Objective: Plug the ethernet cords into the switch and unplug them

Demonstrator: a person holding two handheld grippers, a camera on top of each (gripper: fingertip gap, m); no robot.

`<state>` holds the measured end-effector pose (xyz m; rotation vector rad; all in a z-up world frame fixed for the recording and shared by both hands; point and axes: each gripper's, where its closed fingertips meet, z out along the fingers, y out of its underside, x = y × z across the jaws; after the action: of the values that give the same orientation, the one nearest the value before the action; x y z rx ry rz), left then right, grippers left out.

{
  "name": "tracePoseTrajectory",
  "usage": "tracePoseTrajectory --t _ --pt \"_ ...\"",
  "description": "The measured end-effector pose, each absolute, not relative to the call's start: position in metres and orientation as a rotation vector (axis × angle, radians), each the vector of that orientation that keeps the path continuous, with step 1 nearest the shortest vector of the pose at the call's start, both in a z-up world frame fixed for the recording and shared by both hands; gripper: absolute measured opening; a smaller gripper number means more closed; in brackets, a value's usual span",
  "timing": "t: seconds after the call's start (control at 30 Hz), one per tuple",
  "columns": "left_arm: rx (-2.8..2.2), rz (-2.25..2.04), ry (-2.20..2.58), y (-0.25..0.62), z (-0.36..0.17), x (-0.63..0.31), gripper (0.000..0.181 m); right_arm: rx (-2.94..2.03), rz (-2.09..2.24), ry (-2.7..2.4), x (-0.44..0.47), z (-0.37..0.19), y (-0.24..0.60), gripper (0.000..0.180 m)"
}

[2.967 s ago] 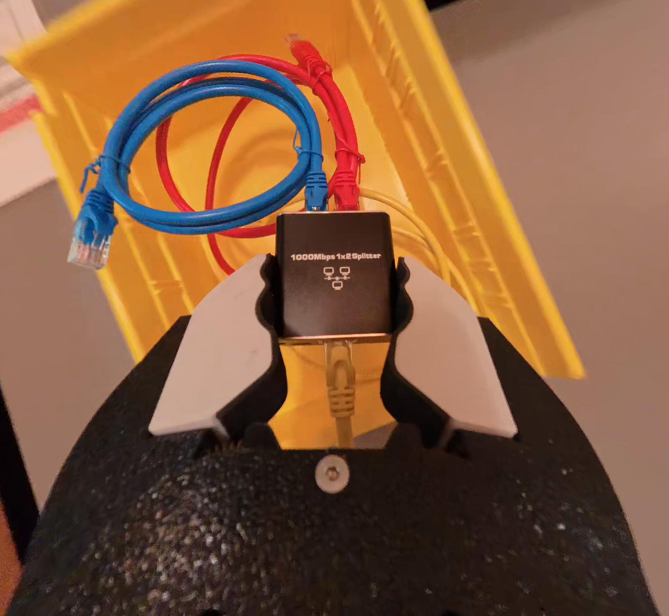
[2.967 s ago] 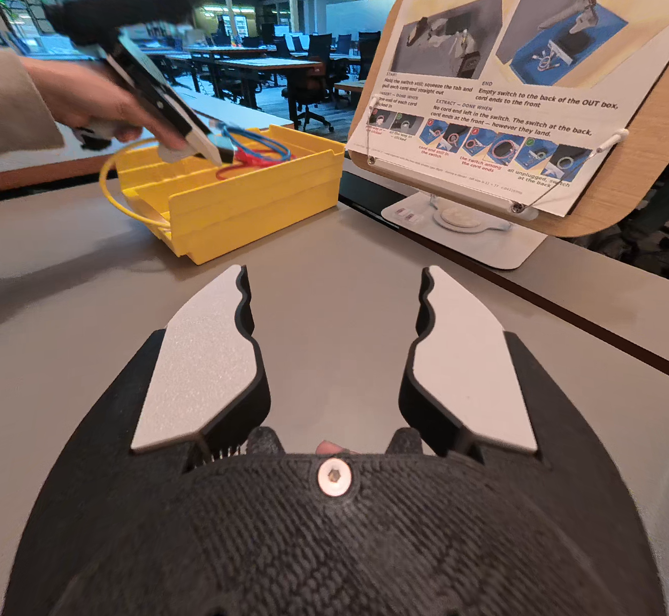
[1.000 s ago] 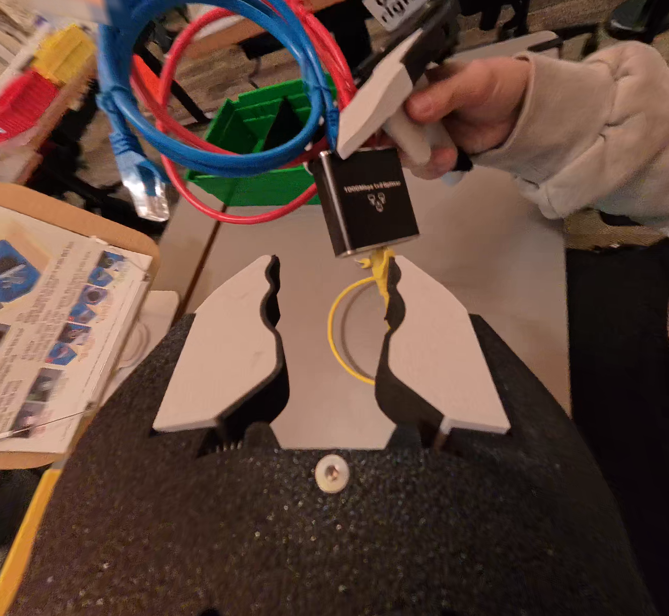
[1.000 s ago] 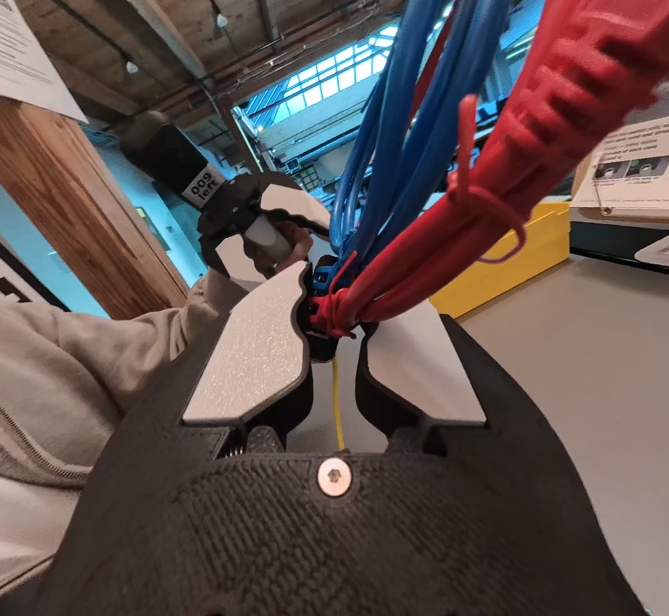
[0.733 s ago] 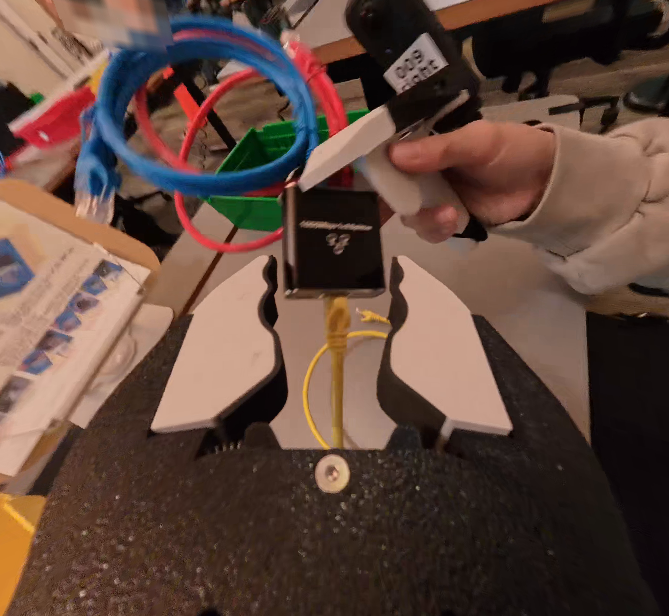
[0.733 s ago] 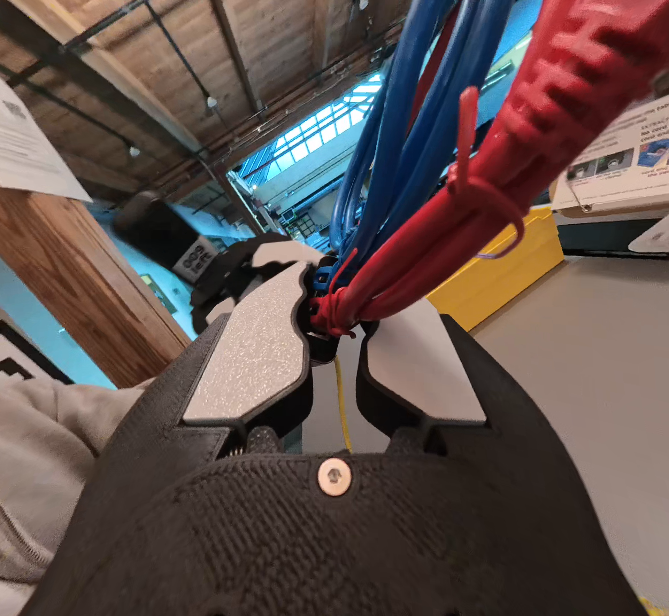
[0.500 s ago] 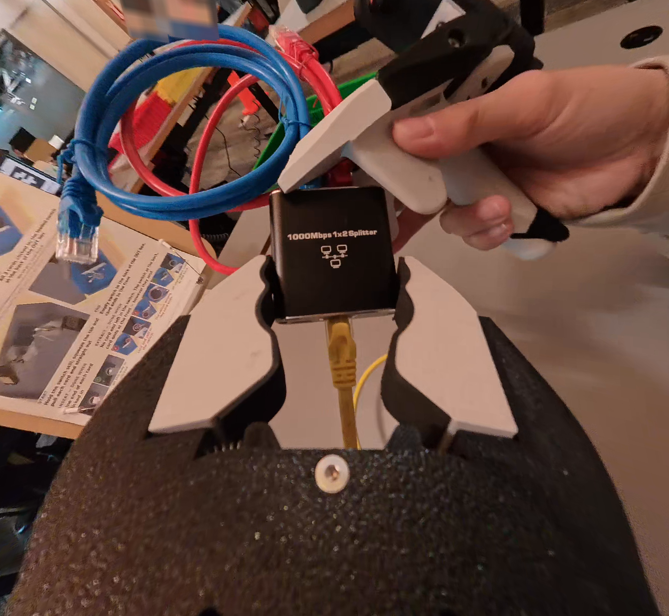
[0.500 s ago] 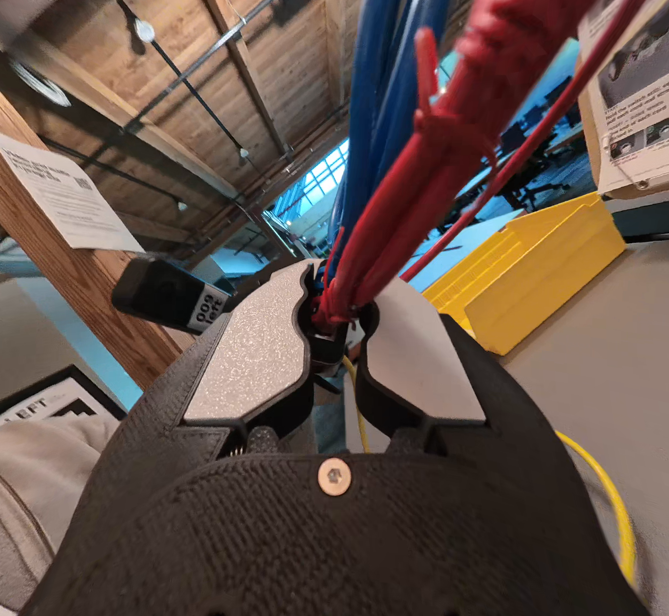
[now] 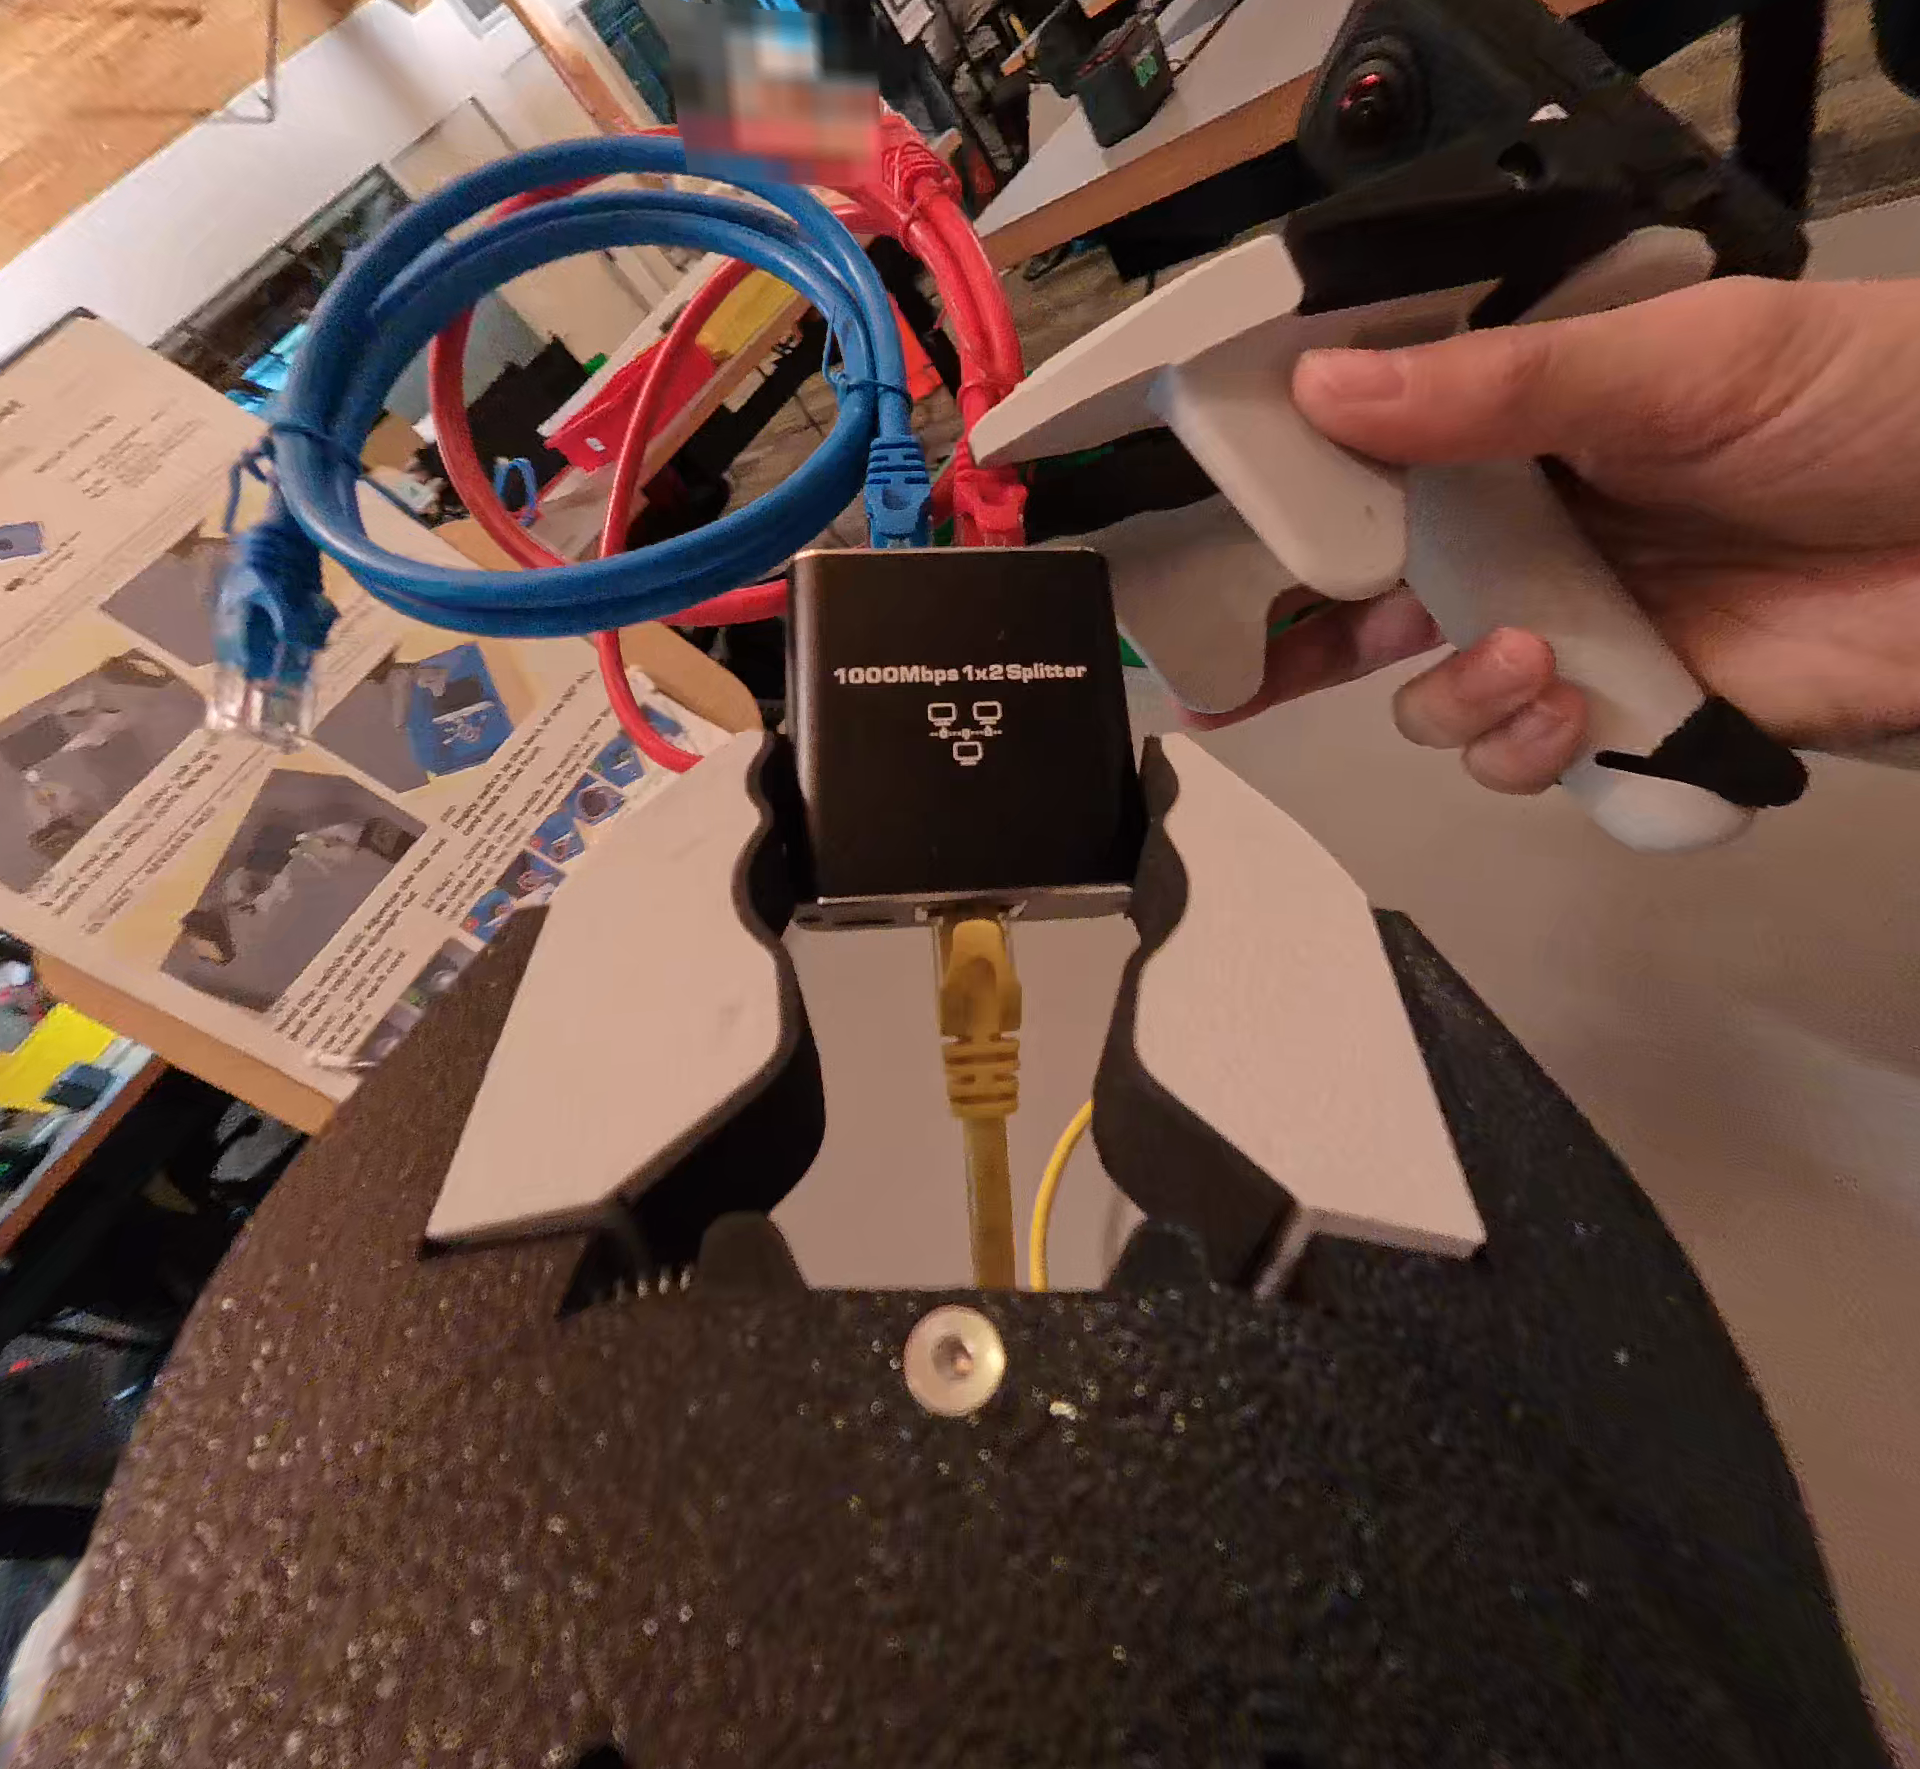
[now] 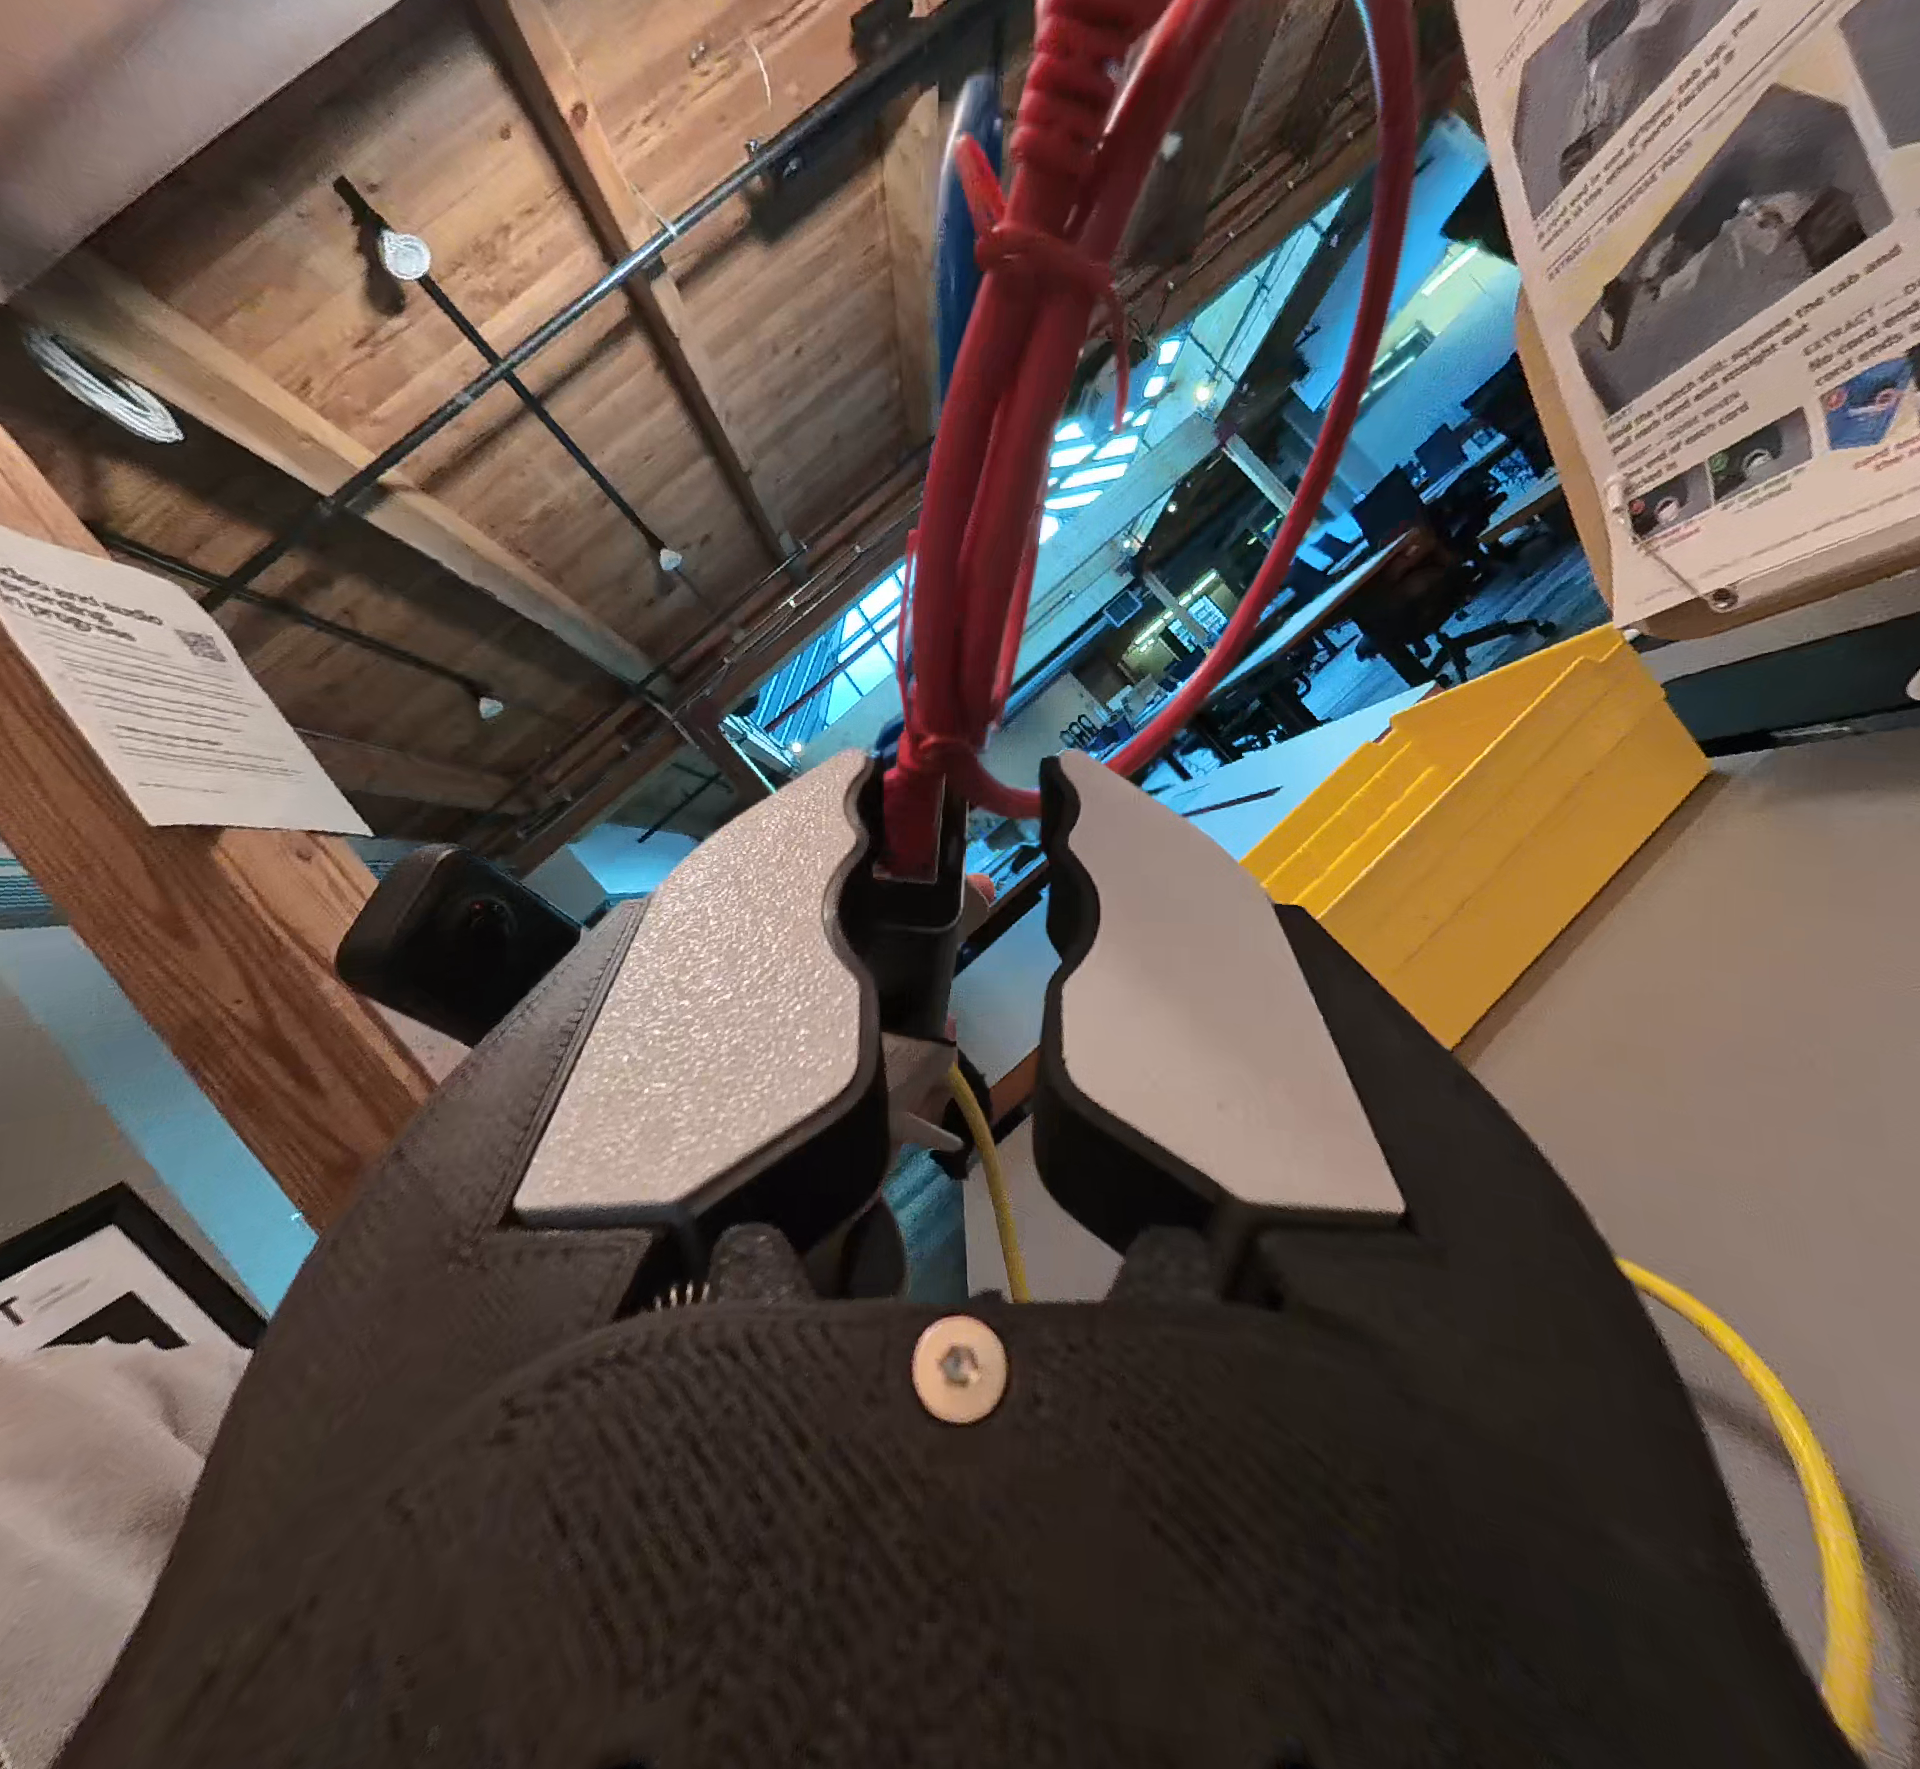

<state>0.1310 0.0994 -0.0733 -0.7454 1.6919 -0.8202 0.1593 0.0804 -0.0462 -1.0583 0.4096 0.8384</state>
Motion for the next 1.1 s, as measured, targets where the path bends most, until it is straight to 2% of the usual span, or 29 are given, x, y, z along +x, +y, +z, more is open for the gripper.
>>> tracePoseTrajectory --t 0.2,0.3,0.33,0.5,0.6,0.63,1.1 --pt "-0.769 -0.743 1.623 0.105 -0.072 0.132 0.063 -1.077 0.820 0.390 0.149 -0.046 0.086 0.029" --pt "-0.769 -0.735 1.598 0.104 -0.071 0.134 0.063 -1.056 0.830 0.400 0.150 -0.046 0.086 0.023" --pt "-0.771 -0.730 1.592 0.104 -0.073 0.135 0.063 -1.044 0.850 0.389 0.148 -0.045 0.085 0.015" --pt "-0.801 -0.753 1.594 0.104 -0.083 0.139 0.063 -1.072 0.880 0.423 0.151 -0.055 0.088 0.016" --pt "-0.780 -0.712 1.604 0.102 -0.090 0.141 0.063 -1.078 0.916 0.435 0.149 -0.059 0.093 0.025" --pt "-0.766 -0.698 1.596 0.101 -0.090 0.142 0.063 -1.068 0.921 0.455 0.151 -0.060 0.093 0.017" --pt "-0.782 -0.622 1.540 0.104 -0.096 0.147 0.063 -1.008 0.961 0.451 0.157 -0.067 0.095 0.016"
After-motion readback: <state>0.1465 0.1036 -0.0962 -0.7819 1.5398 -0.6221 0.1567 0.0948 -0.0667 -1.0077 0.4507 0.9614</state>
